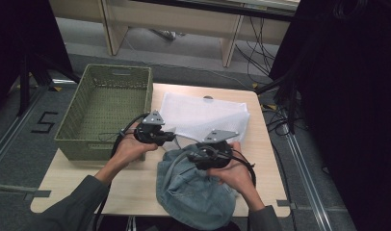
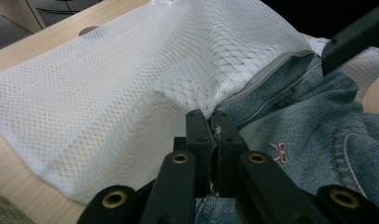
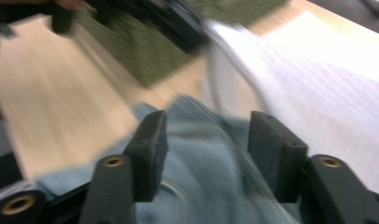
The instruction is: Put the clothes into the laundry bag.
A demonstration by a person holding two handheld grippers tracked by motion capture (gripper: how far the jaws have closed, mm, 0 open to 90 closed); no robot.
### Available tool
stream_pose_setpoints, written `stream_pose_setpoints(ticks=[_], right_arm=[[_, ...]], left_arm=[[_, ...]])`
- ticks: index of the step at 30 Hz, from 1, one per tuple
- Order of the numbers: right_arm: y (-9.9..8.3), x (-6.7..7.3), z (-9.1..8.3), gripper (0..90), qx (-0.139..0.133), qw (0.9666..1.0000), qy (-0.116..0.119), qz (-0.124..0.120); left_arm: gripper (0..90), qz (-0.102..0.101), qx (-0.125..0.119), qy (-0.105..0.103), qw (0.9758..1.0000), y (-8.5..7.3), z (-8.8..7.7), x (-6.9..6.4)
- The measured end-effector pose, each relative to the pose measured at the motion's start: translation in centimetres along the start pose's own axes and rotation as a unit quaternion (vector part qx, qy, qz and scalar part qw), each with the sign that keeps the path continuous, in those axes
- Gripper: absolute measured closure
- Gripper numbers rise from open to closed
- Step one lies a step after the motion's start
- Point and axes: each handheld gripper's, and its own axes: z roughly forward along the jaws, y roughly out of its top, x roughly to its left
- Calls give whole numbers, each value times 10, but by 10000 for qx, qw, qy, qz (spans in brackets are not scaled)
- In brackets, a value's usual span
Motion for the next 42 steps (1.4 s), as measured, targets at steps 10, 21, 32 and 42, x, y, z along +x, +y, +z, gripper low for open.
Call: stream_pose_setpoints(ticks=[10,21,32,42], right_arm=[[-4,7,79,369,992,9945,-214,-259],[-3,10,58,898,903,9929,-358,-687],[-21,-52,2,897,704,9908,-1158,63],[-36,-45,35,641,1058,9874,-1144,262]], left_arm=[[864,4,46,7,10000,-1,0,2],[867,3,39,52,10000,-4,-2,4],[869,-5,-15,-3,10000,1,-6,1],[868,31,14,-43,10000,1,-11,-2]])
